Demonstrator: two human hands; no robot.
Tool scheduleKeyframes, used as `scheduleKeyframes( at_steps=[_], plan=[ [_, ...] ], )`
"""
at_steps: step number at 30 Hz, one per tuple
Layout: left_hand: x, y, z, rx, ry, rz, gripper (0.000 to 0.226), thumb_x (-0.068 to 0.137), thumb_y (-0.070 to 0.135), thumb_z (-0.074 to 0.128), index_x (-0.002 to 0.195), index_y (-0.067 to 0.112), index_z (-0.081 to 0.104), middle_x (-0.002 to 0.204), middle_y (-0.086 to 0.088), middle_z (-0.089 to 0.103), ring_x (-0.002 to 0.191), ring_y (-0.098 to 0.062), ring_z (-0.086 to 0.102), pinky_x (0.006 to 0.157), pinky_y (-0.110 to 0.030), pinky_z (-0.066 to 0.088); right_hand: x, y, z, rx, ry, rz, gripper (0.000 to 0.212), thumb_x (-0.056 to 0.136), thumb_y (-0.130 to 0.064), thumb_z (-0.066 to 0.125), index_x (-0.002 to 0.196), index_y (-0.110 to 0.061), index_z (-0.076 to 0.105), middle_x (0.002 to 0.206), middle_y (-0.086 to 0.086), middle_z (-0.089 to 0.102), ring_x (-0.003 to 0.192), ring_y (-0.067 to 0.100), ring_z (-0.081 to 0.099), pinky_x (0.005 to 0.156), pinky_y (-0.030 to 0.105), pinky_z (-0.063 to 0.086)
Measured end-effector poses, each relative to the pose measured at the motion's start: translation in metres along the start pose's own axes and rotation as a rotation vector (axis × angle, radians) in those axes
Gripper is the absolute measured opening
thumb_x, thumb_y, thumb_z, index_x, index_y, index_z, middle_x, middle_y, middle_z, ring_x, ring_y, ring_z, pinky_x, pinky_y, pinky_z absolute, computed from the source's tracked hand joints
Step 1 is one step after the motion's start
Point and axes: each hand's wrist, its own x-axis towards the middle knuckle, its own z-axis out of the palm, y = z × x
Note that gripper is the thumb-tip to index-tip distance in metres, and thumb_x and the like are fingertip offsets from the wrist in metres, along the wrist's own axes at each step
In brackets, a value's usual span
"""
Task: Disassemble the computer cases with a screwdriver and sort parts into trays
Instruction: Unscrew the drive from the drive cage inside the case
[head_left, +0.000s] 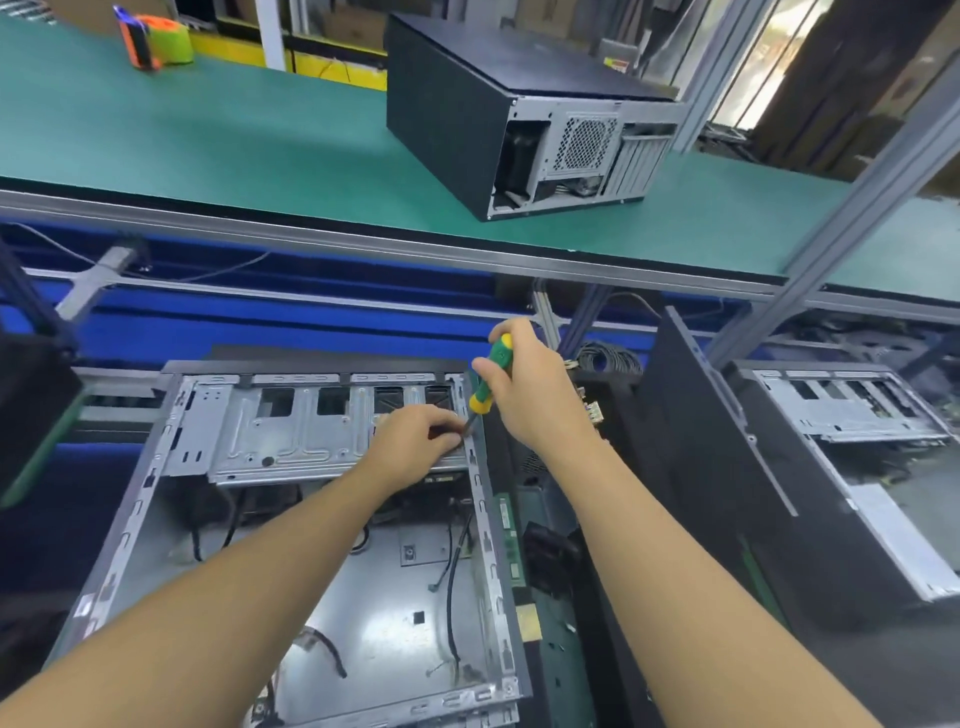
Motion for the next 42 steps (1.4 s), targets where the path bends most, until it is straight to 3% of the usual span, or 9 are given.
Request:
scheduleKeyframes(
  at_steps=[7, 13, 20, 23, 26, 30, 35, 39, 42],
  plan=[
    [0.002, -0.004, 0.002, -0.065, 0.044, -0.025, 0.016, 0.091, 0.02, 0.07, 0.103, 0.027, 0.078, 0.078, 0.031, 0.064, 0.075, 0.012, 0.062, 0.064, -0.001, 0.04, 0.0, -0.013, 0.001, -0.051, -0.042, -0.038, 0.026, 0.101, -0.027, 0.059, 0.122, -0.017, 0.047, 0.099, -0.002, 0.057, 0.082, 0.02, 0.057, 0.07, 0.032, 0.049],
    [0.001, -0.002, 0.002, -0.022, 0.022, -0.012, 0.017, 0.093, 0.022, 0.068, 0.106, 0.028, 0.077, 0.088, 0.022, 0.067, 0.08, 0.003, 0.06, 0.079, -0.021, 0.047, 0.003, -0.014, -0.002, -0.067, -0.046, -0.013, 0.028, 0.101, -0.029, 0.058, 0.121, -0.016, 0.046, 0.099, -0.001, 0.056, 0.081, 0.019, 0.056, 0.068, 0.029, 0.046],
    [0.0, -0.004, 0.001, -0.081, 0.042, -0.004, 0.016, 0.092, 0.017, 0.068, 0.101, 0.028, 0.077, 0.081, 0.024, 0.066, 0.075, 0.005, 0.061, 0.064, -0.002, 0.039, 0.004, -0.015, -0.008, -0.095, -0.148, -0.093, 0.018, 0.099, -0.021, 0.06, 0.114, -0.02, 0.049, 0.1, 0.0, 0.057, 0.08, 0.019, 0.058, 0.068, 0.031, 0.048],
    [-0.003, -0.001, -0.006, -0.351, 0.045, -0.033, 0.036, 0.094, 0.001, 0.058, 0.111, 0.03, 0.071, 0.091, 0.02, 0.07, 0.074, 0.001, 0.06, 0.063, -0.014, 0.05, 0.007, -0.015, -0.014, -0.141, -0.253, -0.11, 0.016, 0.099, -0.011, 0.055, 0.111, -0.022, 0.051, 0.108, 0.004, 0.057, 0.09, 0.025, 0.061, 0.08, 0.04, 0.051],
    [-0.003, 0.006, -0.024, -0.533, 0.026, -0.003, 0.055, 0.089, -0.013, 0.051, 0.111, 0.034, 0.067, 0.103, 0.013, 0.072, 0.093, -0.007, 0.064, 0.069, -0.021, 0.053, 0.006, -0.011, -0.018, -0.116, -0.299, -0.118, 0.017, 0.097, -0.008, 0.051, 0.103, -0.024, 0.051, 0.101, 0.0, 0.055, 0.078, 0.014, 0.051, 0.067, 0.032, 0.041],
    [0.001, 0.017, -0.048, -0.677, -0.186, 0.085, 0.042, 0.09, -0.003, 0.067, 0.125, 0.02, 0.065, 0.116, 0.009, 0.073, 0.111, -0.004, 0.066, 0.085, -0.016, 0.052, 0.009, -0.012, -0.02, -0.091, -0.357, -0.106, 0.02, 0.094, -0.007, 0.05, 0.096, -0.027, 0.05, 0.099, 0.0, 0.055, 0.076, 0.017, 0.05, 0.064, 0.033, 0.044],
    [0.008, 0.033, -0.045, -0.492, -0.197, 0.184, 0.025, 0.094, 0.004, 0.065, 0.109, 0.023, 0.068, 0.102, 0.014, 0.075, 0.1, 0.0, 0.067, 0.084, -0.02, 0.051, 0.016, -0.012, -0.026, -0.078, -0.391, -0.101, 0.021, 0.089, -0.005, 0.052, 0.094, -0.026, 0.05, 0.101, -0.002, 0.054, 0.078, 0.017, 0.05, 0.064, 0.032, 0.041],
    [0.011, 0.033, -0.032, -0.345, -0.028, 0.174, 0.03, 0.094, 0.01, 0.065, 0.094, 0.04, 0.067, 0.099, -0.002, 0.074, 0.091, -0.012, 0.066, 0.088, -0.038, 0.052, 0.019, -0.01, -0.025, -0.06, -0.375, -0.094, 0.007, 0.099, -0.026, 0.054, 0.105, -0.023, 0.053, 0.1, -0.002, 0.054, 0.085, 0.019, 0.052, 0.072, 0.033, 0.042],
    [0.008, 0.034, -0.028, -0.35, -0.014, 0.18, 0.042, 0.094, 0.008, 0.064, 0.091, 0.05, 0.065, 0.092, 0.017, 0.074, 0.086, 0.006, 0.064, 0.079, -0.016, 0.049, 0.021, -0.012, -0.021, -0.302, -0.257, -0.092, 0.05, 0.098, -0.059, 0.046, 0.133, -0.024, 0.049, 0.117, 0.005, 0.054, 0.108, 0.026, 0.053, 0.084, 0.04, 0.046]
  ],
)
